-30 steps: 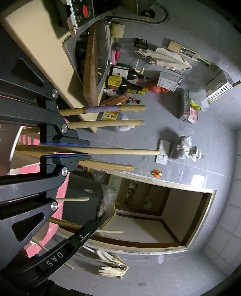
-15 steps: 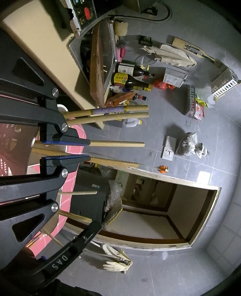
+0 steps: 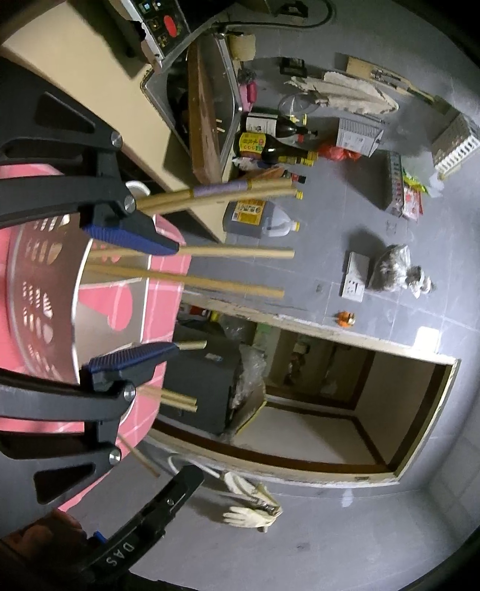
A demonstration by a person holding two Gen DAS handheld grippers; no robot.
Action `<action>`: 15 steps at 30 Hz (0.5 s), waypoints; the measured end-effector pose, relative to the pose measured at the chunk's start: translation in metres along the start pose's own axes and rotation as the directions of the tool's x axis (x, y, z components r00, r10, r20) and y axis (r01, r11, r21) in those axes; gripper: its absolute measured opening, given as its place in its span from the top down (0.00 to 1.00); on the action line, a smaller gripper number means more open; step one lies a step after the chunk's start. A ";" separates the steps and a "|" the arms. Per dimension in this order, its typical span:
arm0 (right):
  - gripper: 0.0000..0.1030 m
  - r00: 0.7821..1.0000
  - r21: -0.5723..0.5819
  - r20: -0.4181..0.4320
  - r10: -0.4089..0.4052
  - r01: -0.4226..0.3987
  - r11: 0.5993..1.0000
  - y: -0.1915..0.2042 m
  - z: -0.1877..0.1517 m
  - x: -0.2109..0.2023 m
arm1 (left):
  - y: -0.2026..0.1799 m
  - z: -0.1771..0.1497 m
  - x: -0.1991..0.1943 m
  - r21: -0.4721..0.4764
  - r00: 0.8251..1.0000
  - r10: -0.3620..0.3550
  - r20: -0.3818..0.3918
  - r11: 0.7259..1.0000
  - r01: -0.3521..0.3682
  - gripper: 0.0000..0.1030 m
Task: Organize utensils
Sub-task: 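Move both tools back to the last two chopsticks on the cloth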
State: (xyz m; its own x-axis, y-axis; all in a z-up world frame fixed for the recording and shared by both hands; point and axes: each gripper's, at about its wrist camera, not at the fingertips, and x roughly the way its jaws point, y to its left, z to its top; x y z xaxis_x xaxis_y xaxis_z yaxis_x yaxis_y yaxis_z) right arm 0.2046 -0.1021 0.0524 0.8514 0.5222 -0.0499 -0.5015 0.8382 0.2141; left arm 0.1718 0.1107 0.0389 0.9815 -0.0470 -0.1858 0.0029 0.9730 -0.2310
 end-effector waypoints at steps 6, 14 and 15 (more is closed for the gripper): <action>0.22 0.998 -0.028 -0.027 -0.057 0.056 0.998 -0.019 0.009 -0.028 | -0.024 0.000 -0.005 0.034 0.998 -0.045 -0.034 0.998 0.046 0.28; 0.00 0.986 -0.074 -0.042 -0.164 0.160 0.984 -0.052 0.022 -0.067 | -0.060 -0.006 -0.006 0.056 0.990 -0.115 -0.085 0.991 0.120 0.09; 0.00 0.983 -0.082 -0.046 -0.176 0.172 0.982 -0.056 0.022 -0.071 | -0.064 -0.007 -0.006 0.060 0.988 -0.122 -0.090 0.990 0.127 0.09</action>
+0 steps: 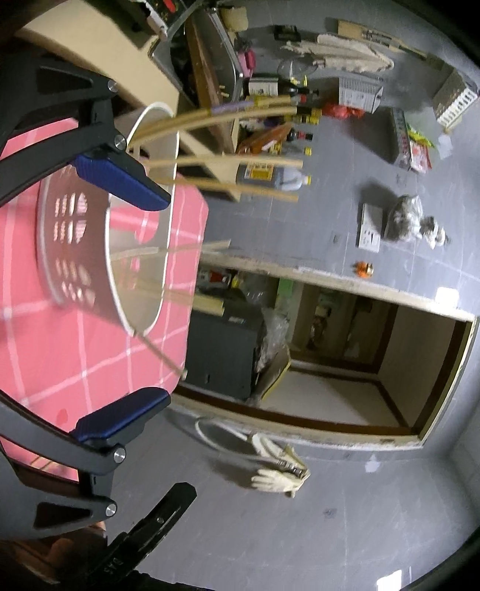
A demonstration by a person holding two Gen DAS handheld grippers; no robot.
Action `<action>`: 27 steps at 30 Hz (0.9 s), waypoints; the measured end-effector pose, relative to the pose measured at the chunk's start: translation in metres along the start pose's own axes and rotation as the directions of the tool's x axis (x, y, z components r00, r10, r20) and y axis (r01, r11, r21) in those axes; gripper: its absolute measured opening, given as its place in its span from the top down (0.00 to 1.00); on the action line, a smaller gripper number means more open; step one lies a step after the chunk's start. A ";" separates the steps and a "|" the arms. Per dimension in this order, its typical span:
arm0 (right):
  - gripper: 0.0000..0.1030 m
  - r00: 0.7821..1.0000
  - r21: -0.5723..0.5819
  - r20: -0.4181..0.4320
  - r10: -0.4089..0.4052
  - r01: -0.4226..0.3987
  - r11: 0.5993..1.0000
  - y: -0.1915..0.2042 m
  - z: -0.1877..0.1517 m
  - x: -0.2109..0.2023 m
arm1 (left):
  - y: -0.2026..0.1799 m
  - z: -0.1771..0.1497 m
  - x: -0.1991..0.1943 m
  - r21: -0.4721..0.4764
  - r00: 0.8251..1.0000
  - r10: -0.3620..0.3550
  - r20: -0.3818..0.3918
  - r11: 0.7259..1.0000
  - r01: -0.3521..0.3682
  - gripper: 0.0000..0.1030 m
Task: Organize utensils
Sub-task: 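Move both tools back to the last two chopsticks on the cloth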
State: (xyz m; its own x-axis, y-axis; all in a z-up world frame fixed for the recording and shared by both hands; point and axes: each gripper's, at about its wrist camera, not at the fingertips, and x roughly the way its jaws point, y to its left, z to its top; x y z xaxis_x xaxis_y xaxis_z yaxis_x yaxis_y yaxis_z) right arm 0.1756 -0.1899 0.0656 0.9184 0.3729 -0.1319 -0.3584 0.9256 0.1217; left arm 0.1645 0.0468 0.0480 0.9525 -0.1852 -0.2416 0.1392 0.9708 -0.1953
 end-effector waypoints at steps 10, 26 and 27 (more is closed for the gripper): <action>0.00 0.989 -0.036 -0.090 -0.118 0.115 0.993 -0.053 -0.007 -0.022 | -0.057 -0.020 0.016 0.065 0.995 -0.070 -0.077 0.995 0.075 0.08; 0.00 0.909 -0.064 -0.382 -0.169 0.156 0.986 -0.102 -0.051 0.001 | -0.097 -0.064 0.070 0.120 0.960 -0.058 -0.275 0.988 0.094 0.08; 0.02 0.897 -0.069 -0.410 -0.166 0.151 0.986 -0.104 -0.055 0.005 | -0.098 -0.067 0.073 0.118 0.955 -0.059 -0.291 0.988 0.097 0.08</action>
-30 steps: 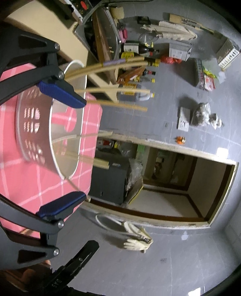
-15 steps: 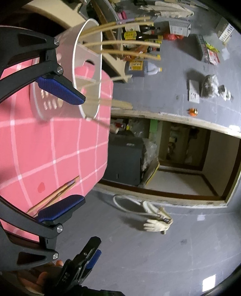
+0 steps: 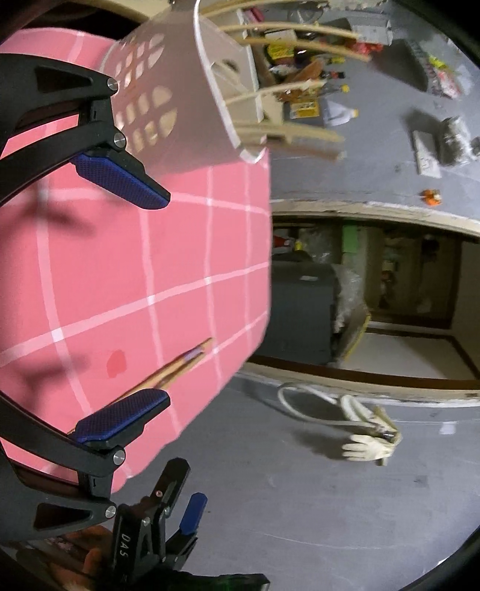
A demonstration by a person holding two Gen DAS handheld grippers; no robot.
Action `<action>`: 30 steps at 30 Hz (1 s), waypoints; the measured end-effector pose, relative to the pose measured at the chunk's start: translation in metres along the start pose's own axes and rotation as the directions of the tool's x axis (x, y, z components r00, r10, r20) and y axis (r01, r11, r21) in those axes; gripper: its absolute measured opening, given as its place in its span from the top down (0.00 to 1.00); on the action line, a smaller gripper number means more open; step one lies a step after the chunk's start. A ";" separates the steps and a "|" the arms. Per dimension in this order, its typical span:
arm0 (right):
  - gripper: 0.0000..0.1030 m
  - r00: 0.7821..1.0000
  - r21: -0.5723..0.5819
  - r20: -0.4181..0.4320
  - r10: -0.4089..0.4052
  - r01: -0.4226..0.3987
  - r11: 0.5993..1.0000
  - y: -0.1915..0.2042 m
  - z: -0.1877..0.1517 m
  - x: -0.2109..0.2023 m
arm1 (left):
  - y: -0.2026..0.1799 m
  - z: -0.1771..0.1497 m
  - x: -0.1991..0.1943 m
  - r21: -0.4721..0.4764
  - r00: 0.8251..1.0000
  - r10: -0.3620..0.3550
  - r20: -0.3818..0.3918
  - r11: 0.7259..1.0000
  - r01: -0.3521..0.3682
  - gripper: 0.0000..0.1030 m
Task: Organize utensils
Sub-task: 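Move both tools back to the last two chopsticks on the cloth, then grasp the purple-banded chopstick with the left tool while the right tool grasps the plain one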
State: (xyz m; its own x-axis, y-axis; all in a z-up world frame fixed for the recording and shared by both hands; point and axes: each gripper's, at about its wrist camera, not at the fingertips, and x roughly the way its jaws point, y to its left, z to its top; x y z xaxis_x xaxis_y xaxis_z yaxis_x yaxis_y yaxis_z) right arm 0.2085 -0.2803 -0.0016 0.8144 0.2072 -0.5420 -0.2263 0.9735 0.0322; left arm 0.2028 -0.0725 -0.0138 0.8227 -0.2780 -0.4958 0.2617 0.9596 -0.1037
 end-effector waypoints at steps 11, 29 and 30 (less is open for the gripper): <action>0.36 0.974 -0.051 -0.214 0.076 -0.089 0.995 0.003 -0.012 0.039 | 0.000 0.000 0.049 -0.050 0.982 -0.036 -0.185 0.998 0.027 0.08; 0.70 0.944 -0.037 -0.320 0.074 -0.090 0.995 -0.011 -0.006 0.080 | 0.001 0.011 0.095 -0.121 0.947 -0.125 -0.296 0.988 0.092 0.08; 0.74 0.945 -0.033 -0.319 0.073 -0.089 0.996 -0.014 -0.005 0.081 | -0.001 0.012 0.097 -0.122 0.946 -0.130 -0.297 0.988 0.097 0.09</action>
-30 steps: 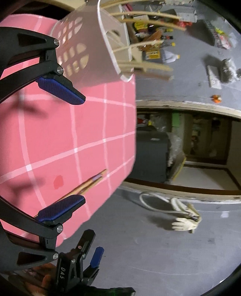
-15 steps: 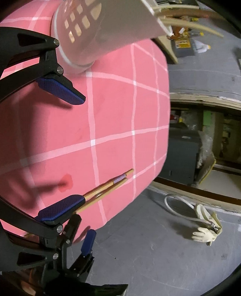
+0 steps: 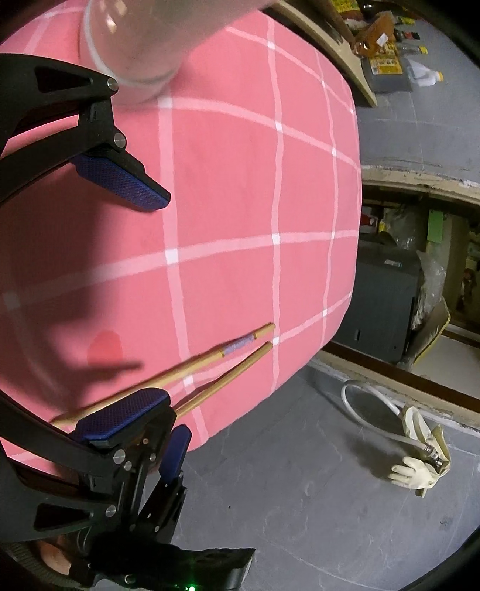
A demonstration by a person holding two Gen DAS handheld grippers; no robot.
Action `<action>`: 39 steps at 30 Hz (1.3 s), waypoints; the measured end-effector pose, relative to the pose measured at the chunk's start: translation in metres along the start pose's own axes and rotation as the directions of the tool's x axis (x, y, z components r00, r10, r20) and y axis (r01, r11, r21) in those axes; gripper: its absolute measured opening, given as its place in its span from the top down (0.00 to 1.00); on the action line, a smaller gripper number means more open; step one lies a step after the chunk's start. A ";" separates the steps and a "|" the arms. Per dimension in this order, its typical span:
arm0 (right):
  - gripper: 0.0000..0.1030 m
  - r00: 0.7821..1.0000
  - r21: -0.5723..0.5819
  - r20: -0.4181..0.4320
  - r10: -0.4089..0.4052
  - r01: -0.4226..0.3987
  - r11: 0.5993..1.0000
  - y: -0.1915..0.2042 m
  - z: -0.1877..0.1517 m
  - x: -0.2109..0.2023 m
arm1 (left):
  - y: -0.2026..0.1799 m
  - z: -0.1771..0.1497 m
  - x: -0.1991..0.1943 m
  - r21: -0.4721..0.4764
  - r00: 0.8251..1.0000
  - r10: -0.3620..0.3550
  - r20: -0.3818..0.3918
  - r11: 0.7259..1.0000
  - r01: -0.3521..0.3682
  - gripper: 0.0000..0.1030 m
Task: Organize utensils
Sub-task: 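Grasp the purple-banded chopstick with the left tool while the right tool grasps the plain one, then lift both held chopsticks upright and carry them over the caddy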
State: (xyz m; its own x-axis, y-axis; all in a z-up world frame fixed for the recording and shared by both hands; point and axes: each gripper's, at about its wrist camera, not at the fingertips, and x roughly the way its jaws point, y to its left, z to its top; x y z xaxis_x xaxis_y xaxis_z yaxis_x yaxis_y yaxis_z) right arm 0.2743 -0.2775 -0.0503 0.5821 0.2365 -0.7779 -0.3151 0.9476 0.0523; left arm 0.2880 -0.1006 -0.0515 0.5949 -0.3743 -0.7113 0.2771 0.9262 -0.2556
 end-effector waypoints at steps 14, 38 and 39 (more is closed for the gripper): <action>0.88 0.999 -0.009 -0.012 0.043 -0.043 0.999 -0.018 0.014 0.009 | -0.011 0.027 0.037 -0.012 0.987 -0.126 -0.103 0.992 0.125 0.53; 0.95 0.985 0.159 -0.038 0.168 -0.160 0.974 -0.036 0.042 0.028 | -0.019 0.039 0.050 -0.049 0.976 -0.125 -0.181 0.992 0.118 0.96; 0.95 0.985 0.176 -0.016 0.174 -0.168 0.970 -0.035 0.040 0.025 | -0.019 0.037 0.046 -0.045 0.978 -0.119 -0.170 0.993 0.113 0.96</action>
State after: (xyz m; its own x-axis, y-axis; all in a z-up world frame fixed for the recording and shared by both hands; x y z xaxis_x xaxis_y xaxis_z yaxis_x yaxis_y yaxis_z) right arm 0.3294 -0.2963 -0.0466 0.5062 0.3940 -0.7671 -0.2717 0.9171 0.2917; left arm 0.3379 -0.1371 -0.0550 0.4202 -0.4689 -0.7769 0.3084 0.8790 -0.3638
